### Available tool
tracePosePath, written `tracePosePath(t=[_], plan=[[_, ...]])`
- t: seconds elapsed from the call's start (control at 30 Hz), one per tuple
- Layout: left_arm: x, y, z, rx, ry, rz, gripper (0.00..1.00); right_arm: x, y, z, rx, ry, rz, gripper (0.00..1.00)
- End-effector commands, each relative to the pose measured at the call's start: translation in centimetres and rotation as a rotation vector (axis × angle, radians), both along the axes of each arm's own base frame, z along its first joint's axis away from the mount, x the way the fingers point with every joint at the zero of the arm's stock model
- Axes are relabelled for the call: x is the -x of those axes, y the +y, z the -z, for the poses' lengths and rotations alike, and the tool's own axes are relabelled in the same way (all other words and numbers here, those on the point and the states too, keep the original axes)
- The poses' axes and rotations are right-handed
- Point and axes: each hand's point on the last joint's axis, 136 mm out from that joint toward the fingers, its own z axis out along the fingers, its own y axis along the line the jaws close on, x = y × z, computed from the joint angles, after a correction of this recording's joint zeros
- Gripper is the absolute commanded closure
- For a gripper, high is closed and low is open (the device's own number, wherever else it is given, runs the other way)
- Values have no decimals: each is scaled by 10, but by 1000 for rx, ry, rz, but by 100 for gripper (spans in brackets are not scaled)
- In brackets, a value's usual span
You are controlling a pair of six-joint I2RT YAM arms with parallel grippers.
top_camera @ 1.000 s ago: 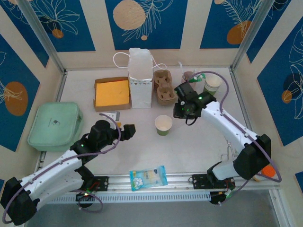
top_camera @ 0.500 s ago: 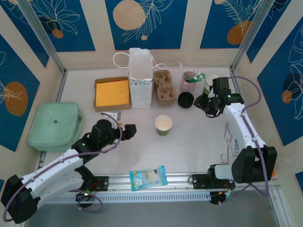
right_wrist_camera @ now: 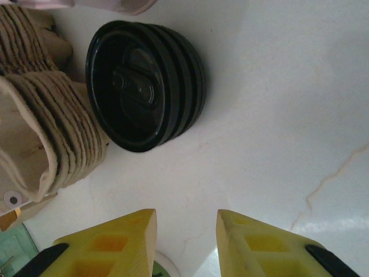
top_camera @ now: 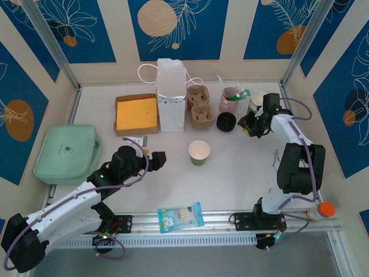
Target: Pack the takeout coffee
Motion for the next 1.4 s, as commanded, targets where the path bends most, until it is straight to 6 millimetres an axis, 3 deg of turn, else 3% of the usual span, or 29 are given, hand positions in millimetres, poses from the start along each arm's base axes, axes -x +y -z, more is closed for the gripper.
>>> tracePosePath(t=[0.0,0.5,1.0,1.37], plan=[[-1,-3,-16,10,-49,9,11,-21,1,-8,-34,-36,2,67],[-3,-1,-12,-10,-52,-4,11,-57,9,21,54,34,-61,64],[-6,-3,-10,-27,-52,0,11,-64,9,37,77,50,-58,66],[-6,-2,-11,-26,-53,-3,11,-71,9,42,74,47,-55,73]])
